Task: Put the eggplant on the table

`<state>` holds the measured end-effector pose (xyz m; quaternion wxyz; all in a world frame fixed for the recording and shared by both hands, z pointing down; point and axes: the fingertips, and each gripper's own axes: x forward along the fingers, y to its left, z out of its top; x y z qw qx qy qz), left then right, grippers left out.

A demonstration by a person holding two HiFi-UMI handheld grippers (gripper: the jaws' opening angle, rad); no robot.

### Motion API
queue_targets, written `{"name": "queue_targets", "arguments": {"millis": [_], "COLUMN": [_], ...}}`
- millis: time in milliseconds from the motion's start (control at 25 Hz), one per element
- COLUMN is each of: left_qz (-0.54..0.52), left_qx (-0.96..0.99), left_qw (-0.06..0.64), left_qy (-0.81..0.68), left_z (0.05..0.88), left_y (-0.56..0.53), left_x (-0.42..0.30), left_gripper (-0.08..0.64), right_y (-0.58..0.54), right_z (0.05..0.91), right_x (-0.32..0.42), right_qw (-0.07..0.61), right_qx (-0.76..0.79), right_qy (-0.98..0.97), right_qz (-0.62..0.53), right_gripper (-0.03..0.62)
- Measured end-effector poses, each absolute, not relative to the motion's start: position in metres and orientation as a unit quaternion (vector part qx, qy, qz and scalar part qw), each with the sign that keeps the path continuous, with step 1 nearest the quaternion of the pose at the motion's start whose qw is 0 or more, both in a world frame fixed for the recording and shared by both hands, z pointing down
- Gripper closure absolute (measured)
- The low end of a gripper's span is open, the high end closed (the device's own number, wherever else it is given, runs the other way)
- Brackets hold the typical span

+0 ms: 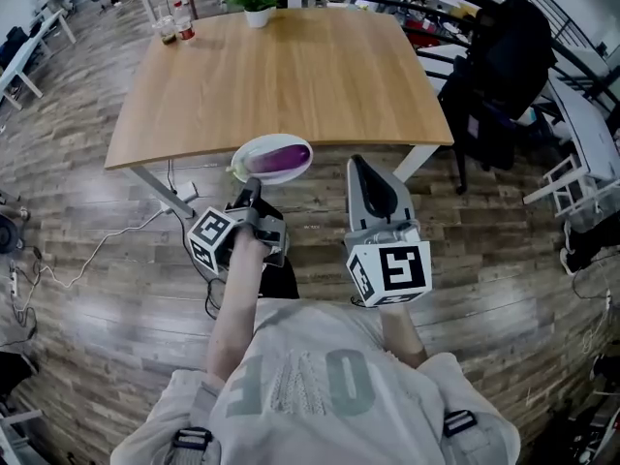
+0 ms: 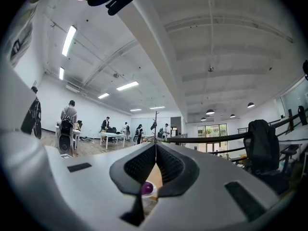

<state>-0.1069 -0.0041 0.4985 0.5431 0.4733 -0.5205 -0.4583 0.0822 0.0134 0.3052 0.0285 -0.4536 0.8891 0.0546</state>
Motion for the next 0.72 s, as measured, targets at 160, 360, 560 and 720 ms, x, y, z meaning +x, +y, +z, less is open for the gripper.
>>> {"name": "queue_targets", "arguments": {"millis": [160, 360, 560, 720], "left_qz": [-0.457, -0.445, -0.429, -0.419], "left_qx": [0.472, 0.471, 0.472, 0.475], "left_qw": [0.544, 0.552, 0.567, 0.578], "left_qy": [-0.522, -0.525, -0.522, -0.514], "left_z": [0.498, 0.501, 0.502, 0.493], "left_y": [-0.029, -0.07, -0.113, -0.156], "left_x": [-0.117, -0.134, -0.159, -0.181], "left_gripper": [0.541, 0.541, 0.541, 0.541], "right_y": [-0.013, -0.058, -0.106, -0.151], "right_z": [0.313, 0.313, 0.304, 0.292], "right_x": [0.073, 0.048, 0.01, -0.025], "right_qw": [0.015, 0.012, 0.009, 0.001], "right_qx": [-0.452, -0.448, -0.45, -0.45], "right_qy": [0.891, 0.893, 0.893, 0.893], "right_qz": [0.046, 0.035, 0.033, 0.028], "right_gripper": [0.574, 0.574, 0.574, 0.574]}}
